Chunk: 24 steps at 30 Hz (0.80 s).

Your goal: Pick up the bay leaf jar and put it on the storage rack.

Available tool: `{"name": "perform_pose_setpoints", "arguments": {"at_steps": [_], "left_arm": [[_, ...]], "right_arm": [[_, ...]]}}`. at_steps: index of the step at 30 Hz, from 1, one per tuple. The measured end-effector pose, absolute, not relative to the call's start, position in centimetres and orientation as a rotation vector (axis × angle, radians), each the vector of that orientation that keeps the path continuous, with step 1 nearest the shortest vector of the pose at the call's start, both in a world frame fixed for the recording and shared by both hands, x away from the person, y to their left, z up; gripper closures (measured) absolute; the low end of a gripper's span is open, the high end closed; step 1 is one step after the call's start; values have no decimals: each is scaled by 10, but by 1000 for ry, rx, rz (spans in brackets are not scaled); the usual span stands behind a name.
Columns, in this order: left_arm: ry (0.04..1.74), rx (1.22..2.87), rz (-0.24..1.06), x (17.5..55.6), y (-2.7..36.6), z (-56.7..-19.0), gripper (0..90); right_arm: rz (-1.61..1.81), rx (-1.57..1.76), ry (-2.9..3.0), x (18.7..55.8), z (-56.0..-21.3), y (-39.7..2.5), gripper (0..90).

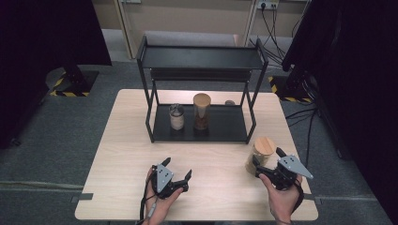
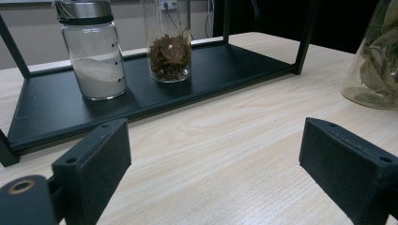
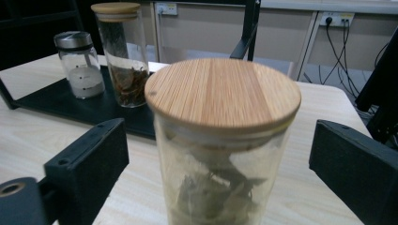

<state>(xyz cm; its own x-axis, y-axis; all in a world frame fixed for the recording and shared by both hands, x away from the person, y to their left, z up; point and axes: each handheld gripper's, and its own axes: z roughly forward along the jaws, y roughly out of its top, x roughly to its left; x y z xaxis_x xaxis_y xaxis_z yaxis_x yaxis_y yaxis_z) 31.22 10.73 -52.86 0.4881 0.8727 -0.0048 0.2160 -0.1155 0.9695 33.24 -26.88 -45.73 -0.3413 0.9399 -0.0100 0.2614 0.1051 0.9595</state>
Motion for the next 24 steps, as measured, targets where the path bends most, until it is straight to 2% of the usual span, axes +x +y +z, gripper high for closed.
{"name": "perform_pose_setpoints", "arguments": {"at_steps": [10,21,24], "left_arm": [[958,1623,734,313,107,-529,87],[958,1623,730,313,108,-529,87],[960,1623,730,313,108,-529,87]], "right_arm": [[1270,1189,1705,343,-457,-264,122],[1280,1187,1682,349,-461,-262,245],[1285,1185,1683,349,-461,-263,251]]}}
